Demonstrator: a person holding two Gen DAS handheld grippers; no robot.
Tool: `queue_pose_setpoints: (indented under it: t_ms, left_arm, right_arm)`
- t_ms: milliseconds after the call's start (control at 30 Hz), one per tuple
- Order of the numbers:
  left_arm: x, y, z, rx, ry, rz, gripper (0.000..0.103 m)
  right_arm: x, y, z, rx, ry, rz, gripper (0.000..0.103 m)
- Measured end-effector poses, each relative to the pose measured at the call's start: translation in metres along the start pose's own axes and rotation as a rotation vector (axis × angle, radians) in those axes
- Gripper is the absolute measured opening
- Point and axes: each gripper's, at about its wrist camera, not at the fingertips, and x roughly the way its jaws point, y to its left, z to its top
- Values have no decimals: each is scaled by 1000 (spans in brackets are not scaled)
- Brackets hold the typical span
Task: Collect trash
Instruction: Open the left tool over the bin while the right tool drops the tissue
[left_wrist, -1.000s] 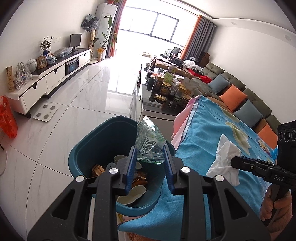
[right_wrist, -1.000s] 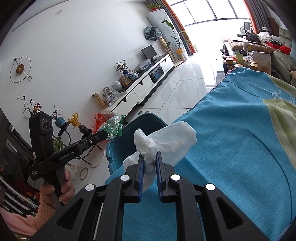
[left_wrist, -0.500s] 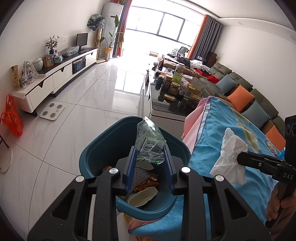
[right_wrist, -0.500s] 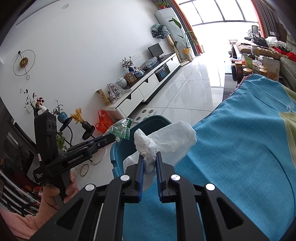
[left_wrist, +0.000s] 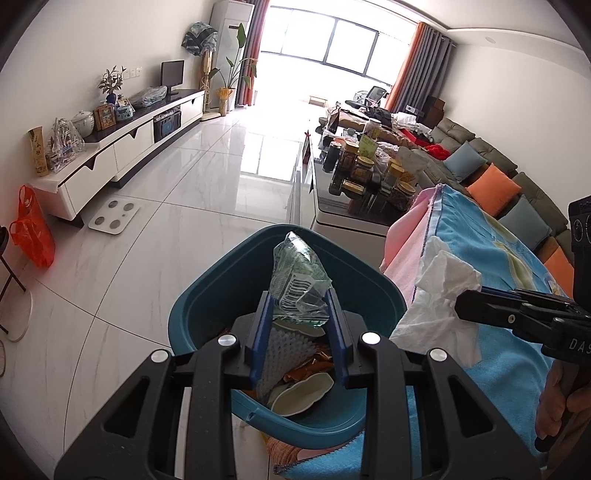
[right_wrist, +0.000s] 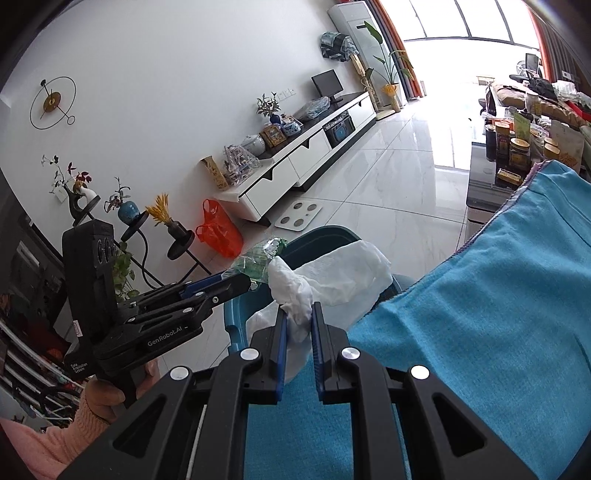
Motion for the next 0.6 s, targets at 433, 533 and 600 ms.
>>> queue_pose_setpoints:
  t_ms: [433, 533, 600]
  left_arm:
    - [19, 1, -3, -14, 29, 26, 29]
    - [23, 3, -3, -17, 36, 29, 29]
    - [25, 4, -3, -18, 38, 33, 29]
  right_arm:
    - [30, 7, 13, -14, 54, -25, 12]
    - [37, 8, 13, -14, 71, -31, 13]
    - [41, 10, 15, -17, 77, -36, 13]
